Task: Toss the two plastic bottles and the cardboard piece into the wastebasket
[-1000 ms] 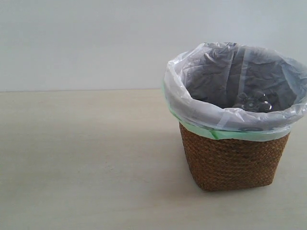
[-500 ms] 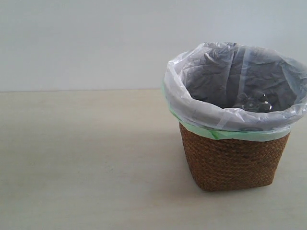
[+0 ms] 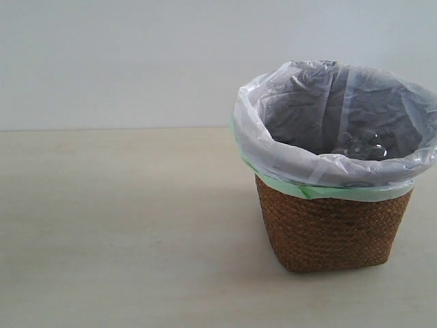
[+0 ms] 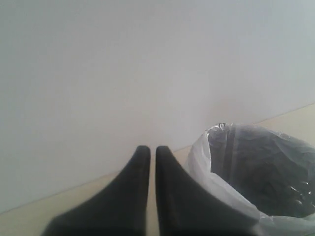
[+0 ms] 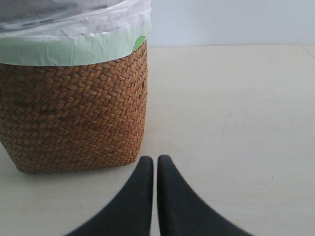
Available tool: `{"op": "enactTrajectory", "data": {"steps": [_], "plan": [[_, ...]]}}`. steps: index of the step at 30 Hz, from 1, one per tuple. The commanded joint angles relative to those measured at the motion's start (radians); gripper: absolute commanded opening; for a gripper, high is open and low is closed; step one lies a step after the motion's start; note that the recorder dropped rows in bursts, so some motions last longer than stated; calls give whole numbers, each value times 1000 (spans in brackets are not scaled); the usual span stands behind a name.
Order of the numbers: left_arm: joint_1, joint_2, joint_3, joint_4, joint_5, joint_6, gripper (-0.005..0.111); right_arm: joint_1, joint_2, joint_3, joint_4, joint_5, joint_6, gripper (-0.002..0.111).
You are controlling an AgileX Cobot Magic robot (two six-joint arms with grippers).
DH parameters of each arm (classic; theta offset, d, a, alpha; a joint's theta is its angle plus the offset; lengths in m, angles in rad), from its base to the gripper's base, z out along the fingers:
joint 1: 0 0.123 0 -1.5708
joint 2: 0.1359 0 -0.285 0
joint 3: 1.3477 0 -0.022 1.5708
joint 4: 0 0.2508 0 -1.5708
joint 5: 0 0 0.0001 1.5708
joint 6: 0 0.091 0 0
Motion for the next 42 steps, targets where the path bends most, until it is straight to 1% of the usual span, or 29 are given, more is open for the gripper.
{"op": "enactTrajectory", "data": {"steps": [1, 2, 12, 18, 21, 23, 26, 42], "plan": [[3, -86, 114, 5, -44, -9, 4, -5, -5, 0, -2, -10, 0, 0], [3, -114, 161, 5, -63, -9, 4, -5, -5, 0, -2, -10, 0, 0], [3, -255, 441, 3, -184, -28, 4, -5, -5, 0, -2, -10, 0, 0], [3, -337, 590, -2, -254, -30, 4, -5, -5, 0, -2, -10, 0, 0], [3, -363, 646, -7, -304, -90, 4, -5, -5, 0, -2, -10, 0, 0], [3, -368, 668, -7, -318, -119, 4, -5, -5, 0, -2, -10, 0, 0], [3, -368, 673, -7, -318, -119, 4, -5, -5, 0, -2, -10, 0, 0], [3, -368, 675, 2, -318, -119, 4, -5, -5, 0, -2, -10, 0, 0]]}}
